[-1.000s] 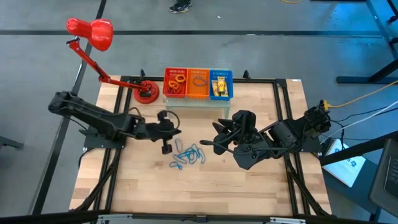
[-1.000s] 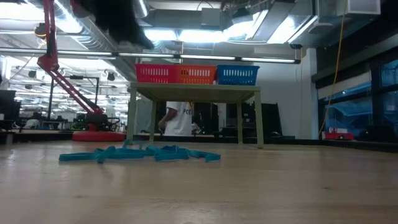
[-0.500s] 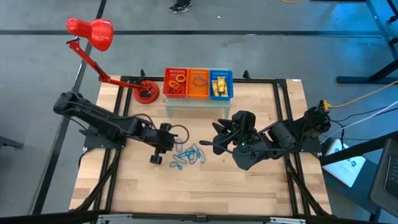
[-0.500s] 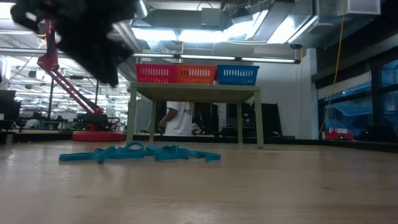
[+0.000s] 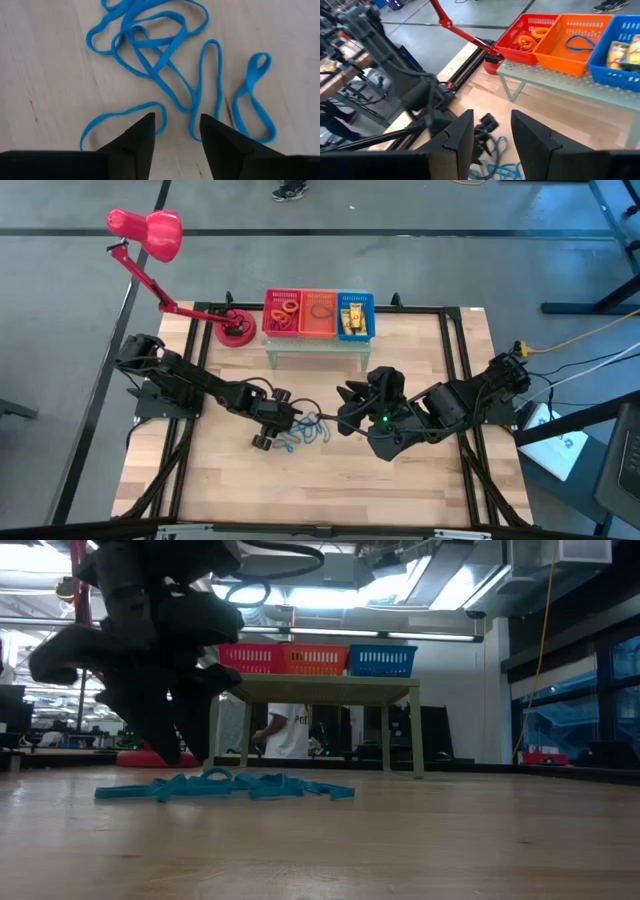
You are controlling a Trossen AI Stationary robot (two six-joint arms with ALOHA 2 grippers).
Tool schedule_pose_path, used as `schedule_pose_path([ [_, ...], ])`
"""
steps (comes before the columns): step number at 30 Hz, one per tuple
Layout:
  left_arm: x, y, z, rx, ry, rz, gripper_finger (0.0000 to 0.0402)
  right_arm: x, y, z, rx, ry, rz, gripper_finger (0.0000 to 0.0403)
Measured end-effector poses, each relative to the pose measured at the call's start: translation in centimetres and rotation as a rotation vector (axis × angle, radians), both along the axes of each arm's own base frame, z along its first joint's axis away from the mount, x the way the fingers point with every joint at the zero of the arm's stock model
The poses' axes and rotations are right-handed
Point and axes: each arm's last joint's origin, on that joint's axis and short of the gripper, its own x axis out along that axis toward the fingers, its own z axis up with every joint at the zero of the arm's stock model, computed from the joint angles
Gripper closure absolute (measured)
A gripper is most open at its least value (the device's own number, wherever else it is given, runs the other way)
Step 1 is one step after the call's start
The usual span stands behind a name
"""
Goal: Pick & Place Office Desk Supplies
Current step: Put the blue rubber band into the orange bin on the shelf
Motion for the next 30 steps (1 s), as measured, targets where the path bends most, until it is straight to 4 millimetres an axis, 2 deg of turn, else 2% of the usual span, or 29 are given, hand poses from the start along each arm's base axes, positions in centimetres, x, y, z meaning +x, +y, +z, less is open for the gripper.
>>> schedule_pose_path([
  [10, 1.1, 0.8, -1.2, -0.046, 0.001, 0.052, 0.0299, -0.3, 0.7, 0.0, -0.007, -0.01, 0.014, 0.027],
  [23, 0.7, 1.1, -2.2, -0.09, 0.045, 0.077, 0.0313, -0.4, 0.9, 0.0, -0.004, -0.018, 0.021, 0.027],
  [30, 1.1, 1.2, -3.8, -0.088, 0.099, 0.082, 0.0346, -0.4, 1.0, 0.0, -0.002, -0.017, 0.022, 0.027],
])
